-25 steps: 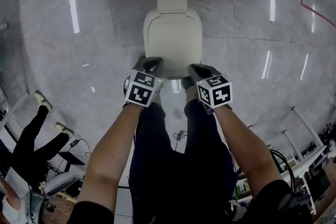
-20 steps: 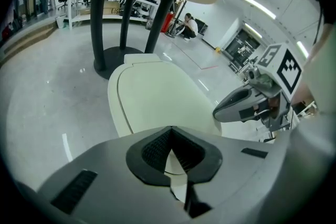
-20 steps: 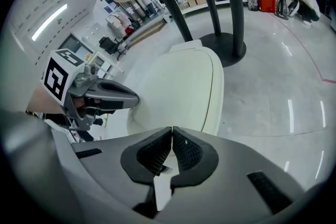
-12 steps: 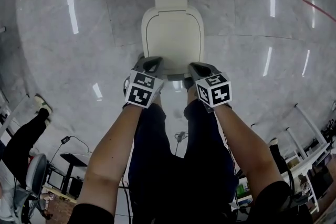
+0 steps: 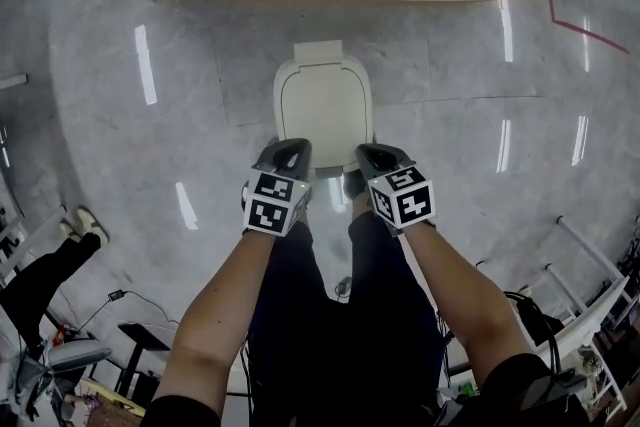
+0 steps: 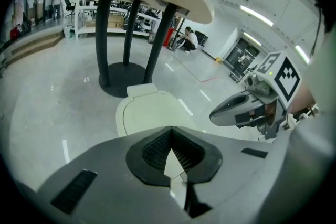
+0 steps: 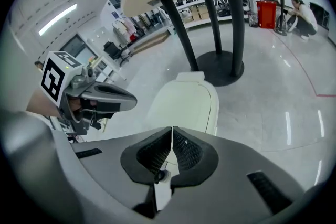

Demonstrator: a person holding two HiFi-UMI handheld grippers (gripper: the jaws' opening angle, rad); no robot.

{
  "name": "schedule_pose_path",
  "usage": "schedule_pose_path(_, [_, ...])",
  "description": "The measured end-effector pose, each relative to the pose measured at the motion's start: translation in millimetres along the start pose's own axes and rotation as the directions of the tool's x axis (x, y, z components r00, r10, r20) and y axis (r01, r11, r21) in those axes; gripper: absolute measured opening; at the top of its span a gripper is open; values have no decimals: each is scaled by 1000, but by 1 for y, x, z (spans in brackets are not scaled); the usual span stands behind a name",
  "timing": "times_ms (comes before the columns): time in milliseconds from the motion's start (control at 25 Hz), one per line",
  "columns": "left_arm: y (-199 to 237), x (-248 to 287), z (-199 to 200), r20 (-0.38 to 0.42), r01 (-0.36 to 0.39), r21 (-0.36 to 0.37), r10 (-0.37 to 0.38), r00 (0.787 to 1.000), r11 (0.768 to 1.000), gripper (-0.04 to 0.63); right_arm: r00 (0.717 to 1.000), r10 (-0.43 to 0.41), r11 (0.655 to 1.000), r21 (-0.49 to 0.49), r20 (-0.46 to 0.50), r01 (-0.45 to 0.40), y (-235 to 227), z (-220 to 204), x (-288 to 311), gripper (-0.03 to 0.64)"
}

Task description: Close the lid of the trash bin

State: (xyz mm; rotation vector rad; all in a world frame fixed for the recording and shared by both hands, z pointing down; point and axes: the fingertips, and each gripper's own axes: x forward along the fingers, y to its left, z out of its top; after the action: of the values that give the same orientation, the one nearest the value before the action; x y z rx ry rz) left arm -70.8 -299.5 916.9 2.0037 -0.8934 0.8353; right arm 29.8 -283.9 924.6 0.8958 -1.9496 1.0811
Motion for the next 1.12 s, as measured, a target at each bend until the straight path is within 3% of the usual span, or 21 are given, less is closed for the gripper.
schedule_pose_path(200, [-21, -72, 81, 145, -7, -11, 9, 989, 1000, -3, 987, 24, 996, -90, 160, -10, 26, 81, -67, 11])
schedule_pose_path(400, [-55, -157, 152, 303, -27, 30, 16, 953, 999, -3, 945, 83, 986, -166, 316, -31, 67, 152, -157, 11])
schedule_pose_path(680, [-84, -275, 231, 502, -78, 57, 39, 864, 995, -3, 878, 127, 976, -216, 462, -27, 99, 228, -269, 11])
schedule_pose_path(880, [-104, -329, 259, 579, -64, 31, 34, 814, 997, -3, 832, 157, 969, -247, 532, -24, 123, 264, -327, 11])
schedule_pose_path(1120, [-123, -392, 304, 697, -102, 113, -6, 717, 988, -3, 747, 209, 947, -322, 631, 8, 150, 307, -390, 11])
